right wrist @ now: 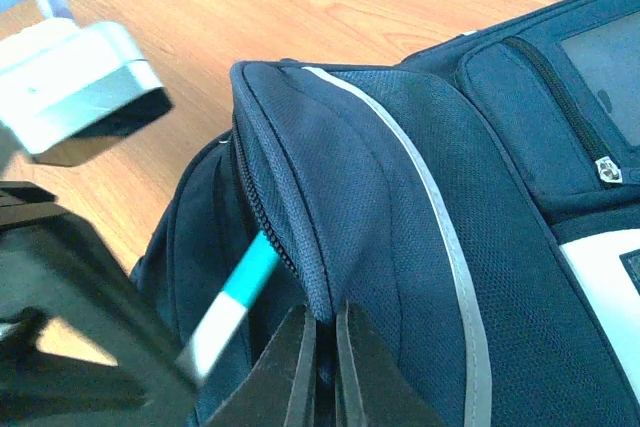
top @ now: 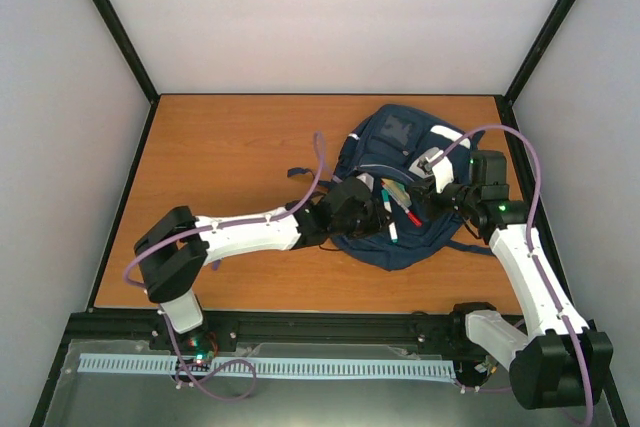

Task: Pack the student bag
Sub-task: Place the stationery in the student bag.

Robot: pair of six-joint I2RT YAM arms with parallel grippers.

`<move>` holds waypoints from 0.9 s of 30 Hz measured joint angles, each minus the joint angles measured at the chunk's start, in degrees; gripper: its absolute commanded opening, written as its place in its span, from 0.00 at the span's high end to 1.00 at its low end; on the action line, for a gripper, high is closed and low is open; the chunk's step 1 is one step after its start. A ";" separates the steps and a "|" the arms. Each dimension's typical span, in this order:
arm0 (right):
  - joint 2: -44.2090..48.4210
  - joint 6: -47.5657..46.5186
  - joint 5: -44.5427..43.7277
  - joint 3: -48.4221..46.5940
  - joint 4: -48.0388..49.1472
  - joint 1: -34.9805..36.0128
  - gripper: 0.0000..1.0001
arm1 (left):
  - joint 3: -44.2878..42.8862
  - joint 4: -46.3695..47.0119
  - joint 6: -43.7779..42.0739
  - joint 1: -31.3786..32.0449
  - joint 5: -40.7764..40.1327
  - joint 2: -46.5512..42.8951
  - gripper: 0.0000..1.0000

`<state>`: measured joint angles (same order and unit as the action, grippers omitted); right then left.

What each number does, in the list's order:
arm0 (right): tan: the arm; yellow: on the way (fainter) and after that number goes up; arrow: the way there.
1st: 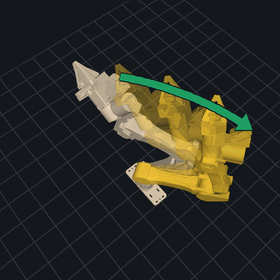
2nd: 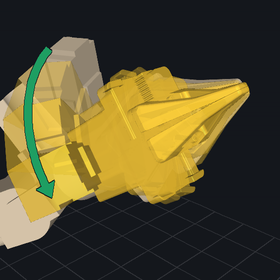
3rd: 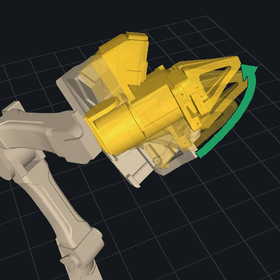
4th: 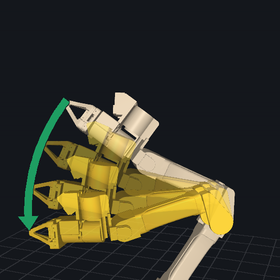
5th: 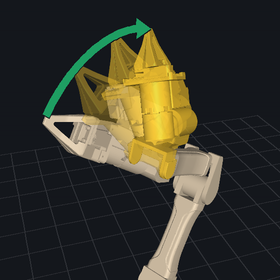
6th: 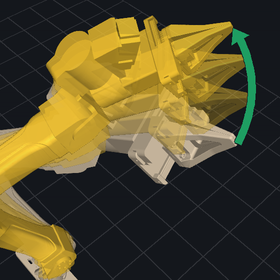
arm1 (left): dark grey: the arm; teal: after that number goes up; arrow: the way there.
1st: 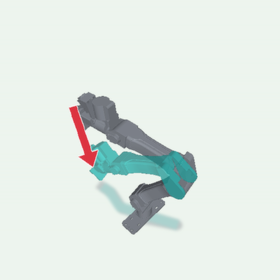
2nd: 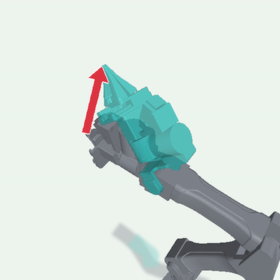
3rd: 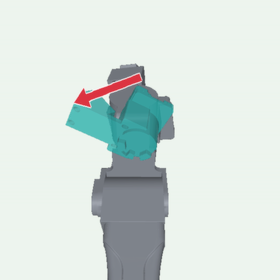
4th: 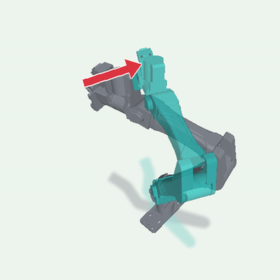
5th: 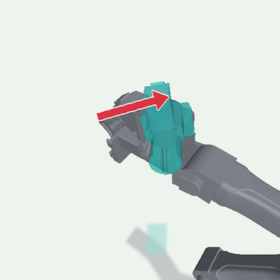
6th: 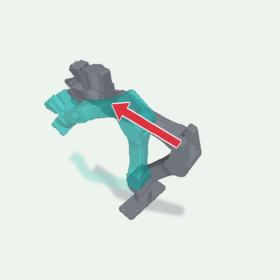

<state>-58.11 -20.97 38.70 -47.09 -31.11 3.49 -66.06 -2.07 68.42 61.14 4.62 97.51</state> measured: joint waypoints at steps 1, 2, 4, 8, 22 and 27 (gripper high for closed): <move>0.20 0.00 0.13 0.00 0.02 -0.02 0.97 | 0.00 0.39 0.52 -0.02 -0.22 0.31 0.93; 0.46 0.02 0.28 0.00 0.00 -0.04 0.97 | 0.00 1.57 2.12 -0.20 -1.22 1.07 0.93; 1.18 0.02 0.48 0.02 0.00 -0.09 0.97 | -0.02 3.61 4.57 -0.72 -3.10 2.23 0.92; 1.81 0.02 0.66 0.04 -0.04 -0.22 0.97 | -1.09 6.91 8.98 -1.68 -6.56 4.48 0.91; 1.81 0.37 -0.11 0.04 0.11 -0.92 0.97 | -10.54 12.55 18.64 -3.78 -12.35 14.47 0.73; 1.81 0.48 -0.37 0.04 0.52 -0.94 0.97 | -11.58 12.09 19.54 -3.82 -12.44 15.21 0.64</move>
<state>-56.29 -20.49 38.33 -47.05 -30.59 2.55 -77.65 10.02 87.96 57.32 -7.81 112.73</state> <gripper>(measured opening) 0.040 0.336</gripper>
